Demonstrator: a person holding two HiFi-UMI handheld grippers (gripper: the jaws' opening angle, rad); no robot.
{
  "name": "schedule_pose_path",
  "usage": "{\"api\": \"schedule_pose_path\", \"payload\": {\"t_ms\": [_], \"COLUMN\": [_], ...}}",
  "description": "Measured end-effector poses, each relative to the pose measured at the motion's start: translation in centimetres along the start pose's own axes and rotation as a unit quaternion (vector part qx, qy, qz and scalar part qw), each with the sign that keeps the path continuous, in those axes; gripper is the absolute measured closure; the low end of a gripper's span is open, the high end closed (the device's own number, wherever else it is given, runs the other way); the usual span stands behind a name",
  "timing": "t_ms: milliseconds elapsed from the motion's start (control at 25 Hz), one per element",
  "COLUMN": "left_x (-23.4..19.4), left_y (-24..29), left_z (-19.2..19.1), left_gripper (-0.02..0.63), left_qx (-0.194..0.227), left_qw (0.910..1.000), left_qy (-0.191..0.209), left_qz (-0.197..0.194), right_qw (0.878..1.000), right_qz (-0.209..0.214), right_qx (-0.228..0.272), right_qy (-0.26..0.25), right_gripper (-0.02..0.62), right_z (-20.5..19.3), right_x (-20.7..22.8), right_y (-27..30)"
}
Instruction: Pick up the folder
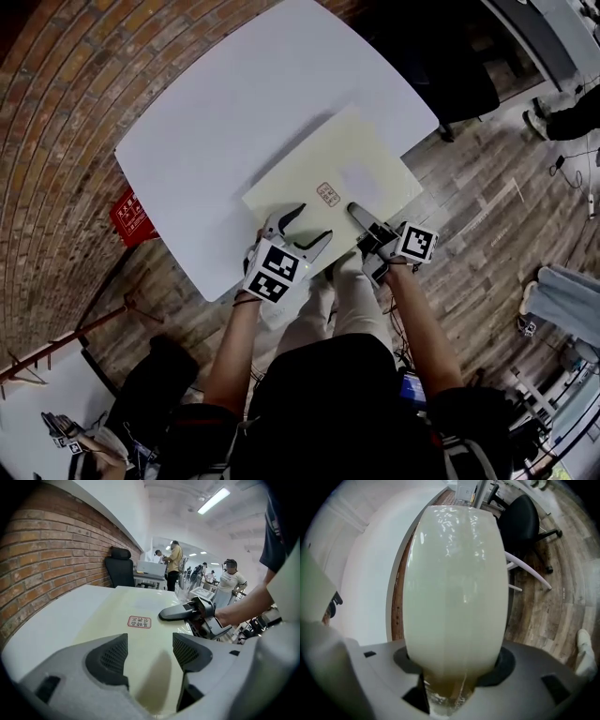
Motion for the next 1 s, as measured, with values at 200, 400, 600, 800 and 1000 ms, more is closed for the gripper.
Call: {"api": "schedule_pose_path", "payload": {"t_ms": [200, 400, 600, 800, 1000], "left_x": [0.8, 1.5, 1.5, 1.6, 1.5], "left_y": [-1.3, -2.2, -3.6, -5.2, -6.7], "left_z": [2.0, 3.3, 4.9, 5.5, 5.7], "left_gripper": [0.295, 0.295, 0.305, 0.318, 0.354], "left_qx": [0.022, 0.033, 0.063, 0.081, 0.098], "left_qw": [0.9993, 0.9987, 0.9977, 0.9966, 0.9952], "left_qy": [0.028, 0.035, 0.024, 0.010, -0.002], "left_qz": [-0.010, -0.015, -0.009, -0.005, -0.006], "right_qw": [1.000, 0.999, 0.997, 0.995, 0.988], "right_qz": [0.002, 0.001, -0.012, -0.030, -0.048], "right_qx": [0.005, 0.007, 0.005, 0.002, 0.001], "right_qy": [-0.018, -0.041, -0.070, -0.095, -0.144], "right_gripper": [0.324, 0.324, 0.324, 0.324, 0.324], "right_z": [0.9, 1.5, 1.9, 2.0, 2.1], "right_x": [-1.9, -4.0, -6.2, -8.4, -10.7], "right_y": [-0.4, -1.0, -1.6, -1.8, -1.8]}}
Point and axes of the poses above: the fingertips, and each gripper's own axes: y forward along the fingers, x to its right, z out of its top, the point moved 5 cm from there along -y, backward along the fingers, and after that the axes turned 3 degrees about x, right-handed, at the moved point
